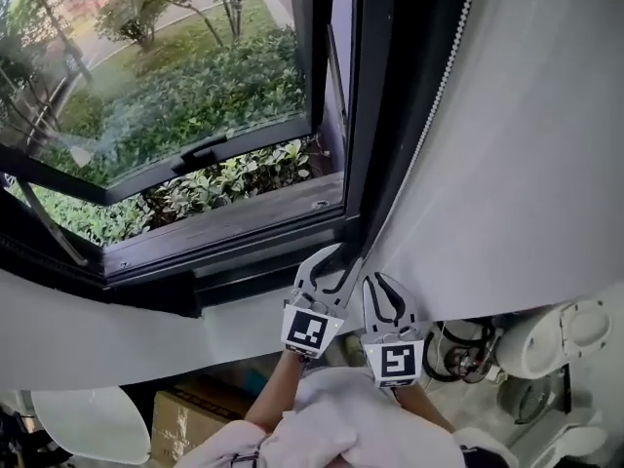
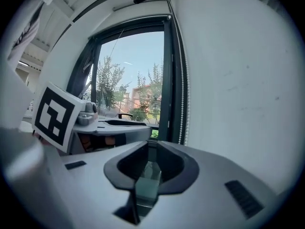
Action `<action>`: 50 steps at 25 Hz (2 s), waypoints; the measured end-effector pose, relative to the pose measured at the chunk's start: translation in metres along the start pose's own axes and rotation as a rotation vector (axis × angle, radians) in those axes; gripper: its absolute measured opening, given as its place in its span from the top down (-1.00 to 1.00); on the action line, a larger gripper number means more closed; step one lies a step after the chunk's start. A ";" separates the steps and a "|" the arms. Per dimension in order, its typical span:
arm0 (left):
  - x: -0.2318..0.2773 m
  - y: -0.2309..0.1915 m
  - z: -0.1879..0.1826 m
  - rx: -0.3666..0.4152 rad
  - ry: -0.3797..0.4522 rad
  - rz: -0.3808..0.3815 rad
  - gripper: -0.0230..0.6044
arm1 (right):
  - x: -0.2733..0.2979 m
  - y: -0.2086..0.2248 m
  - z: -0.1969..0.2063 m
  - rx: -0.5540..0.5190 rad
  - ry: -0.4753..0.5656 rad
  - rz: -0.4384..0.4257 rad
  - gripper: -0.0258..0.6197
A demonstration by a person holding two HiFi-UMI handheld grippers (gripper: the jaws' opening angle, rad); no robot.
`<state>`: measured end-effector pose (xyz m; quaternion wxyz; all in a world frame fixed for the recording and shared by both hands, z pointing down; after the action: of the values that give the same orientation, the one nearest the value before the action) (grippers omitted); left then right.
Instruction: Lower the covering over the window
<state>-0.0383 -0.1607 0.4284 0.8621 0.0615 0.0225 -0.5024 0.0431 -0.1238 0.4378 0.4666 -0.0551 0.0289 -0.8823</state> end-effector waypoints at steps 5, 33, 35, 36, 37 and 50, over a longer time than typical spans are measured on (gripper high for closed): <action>0.024 0.007 0.007 -0.011 -0.005 0.054 0.49 | -0.005 0.010 0.005 -0.014 -0.020 0.067 0.76; 0.086 0.000 0.042 -0.005 -0.058 -0.047 0.67 | -0.039 0.018 0.004 -0.018 -0.063 0.200 0.78; 0.082 0.000 0.042 -0.024 -0.057 -0.010 0.78 | -0.041 0.018 0.002 -0.020 -0.052 0.211 0.78; 0.080 0.000 0.041 -0.029 -0.057 0.005 0.83 | -0.042 0.018 0.000 -0.023 -0.045 0.213 0.78; 0.077 0.001 0.041 -0.033 -0.058 0.017 0.87 | -0.042 0.017 -0.001 -0.026 -0.040 0.213 0.78; 0.028 0.018 0.040 -0.059 -0.066 0.134 0.88 | -0.031 0.007 -0.037 -0.032 0.066 0.112 0.77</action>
<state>-0.0091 -0.1815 0.4669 0.8955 0.0210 0.0048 -0.4446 0.0619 -0.1022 0.3983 0.5129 -0.0316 0.0612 -0.8557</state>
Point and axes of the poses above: the fingertips, and each gripper's own axes: x forward along the fingers, y to its right, z out of its underside, the point moved 4 cm from there along -x, backward along the fingers, and after that the axes turned 5 degrees about y, right-handed, at the moved point
